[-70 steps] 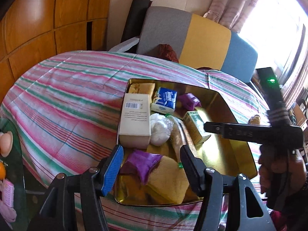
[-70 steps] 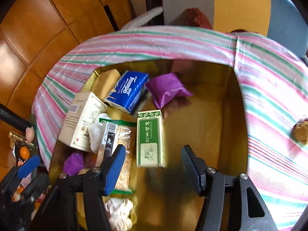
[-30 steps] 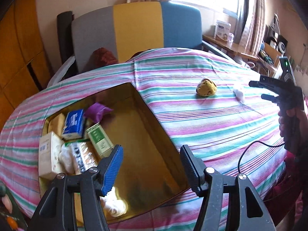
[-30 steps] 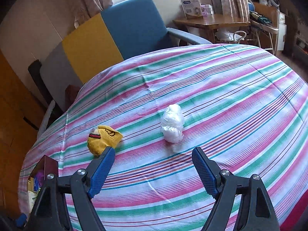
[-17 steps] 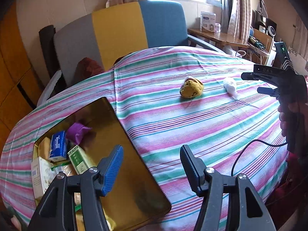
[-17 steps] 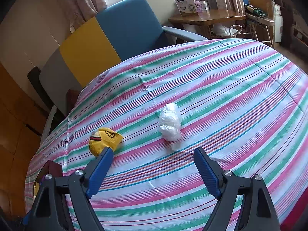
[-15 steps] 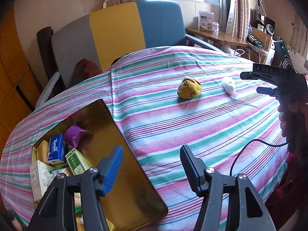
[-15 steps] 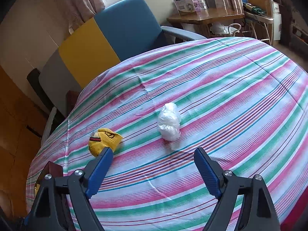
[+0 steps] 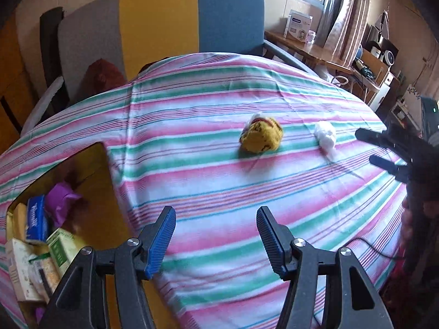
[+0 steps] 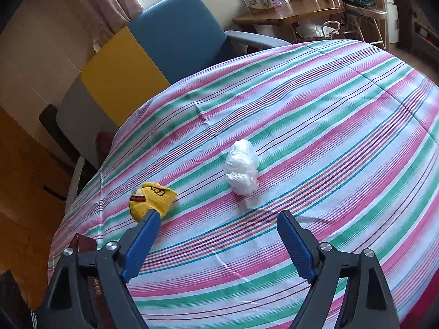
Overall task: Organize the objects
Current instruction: 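Move both tools back from the box toward the yellow hat and white bundle, then grasp the yellow knit hat with the left tool while the right tool grasps the white bundle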
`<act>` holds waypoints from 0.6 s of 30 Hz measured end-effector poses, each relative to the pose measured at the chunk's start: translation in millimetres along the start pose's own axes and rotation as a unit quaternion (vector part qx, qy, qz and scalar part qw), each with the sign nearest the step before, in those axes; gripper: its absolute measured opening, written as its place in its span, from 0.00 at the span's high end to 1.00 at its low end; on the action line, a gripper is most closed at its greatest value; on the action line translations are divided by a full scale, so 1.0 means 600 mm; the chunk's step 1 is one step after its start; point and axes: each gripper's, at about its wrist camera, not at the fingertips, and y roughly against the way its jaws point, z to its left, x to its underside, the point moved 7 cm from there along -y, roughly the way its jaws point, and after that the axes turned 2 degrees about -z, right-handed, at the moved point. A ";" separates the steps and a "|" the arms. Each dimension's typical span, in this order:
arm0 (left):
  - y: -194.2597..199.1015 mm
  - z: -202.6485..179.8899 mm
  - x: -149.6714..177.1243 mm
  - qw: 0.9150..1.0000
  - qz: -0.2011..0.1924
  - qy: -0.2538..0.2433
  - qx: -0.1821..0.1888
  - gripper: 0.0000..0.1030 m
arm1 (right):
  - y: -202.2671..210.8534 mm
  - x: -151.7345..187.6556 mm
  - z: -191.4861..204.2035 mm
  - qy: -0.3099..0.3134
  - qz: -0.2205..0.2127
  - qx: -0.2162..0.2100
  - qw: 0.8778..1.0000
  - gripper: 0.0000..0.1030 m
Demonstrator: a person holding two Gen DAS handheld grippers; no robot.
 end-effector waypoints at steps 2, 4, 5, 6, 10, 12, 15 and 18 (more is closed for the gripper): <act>-0.015 -0.019 -0.021 1.000 -0.004 -0.004 0.012 0.40 | 0.002 -0.002 -0.006 -0.009 -0.002 0.000 1.000 0.15; -0.035 -0.038 -0.040 1.000 -0.003 -0.008 0.022 0.40 | 0.003 -0.004 -0.014 -0.023 -0.002 -0.001 1.000 0.15; -0.047 -0.047 -0.051 1.000 -0.002 -0.010 0.027 0.40 | 0.002 -0.004 -0.018 -0.029 0.000 -0.002 1.000 0.15; -0.059 -0.055 -0.061 0.999 0.000 -0.011 0.031 0.40 | 0.000 -0.003 -0.021 -0.037 0.003 -0.005 0.999 0.15; -0.117 -0.086 -0.102 0.999 0.006 -0.029 0.035 0.39 | -0.004 -0.003 -0.028 -0.053 0.010 -0.010 0.998 0.15; -0.143 -0.097 -0.120 0.999 0.008 -0.031 0.037 0.37 | -0.006 -0.003 -0.031 -0.059 0.014 -0.012 0.998 0.15; -0.186 -0.108 -0.143 0.998 0.017 -0.042 0.035 0.28 | -0.010 -0.002 -0.035 -0.066 0.020 -0.014 0.998 0.15; -0.231 -0.102 -0.153 0.999 0.033 -0.026 0.032 0.29 | -0.012 -0.002 -0.036 -0.068 0.021 -0.014 0.997 0.15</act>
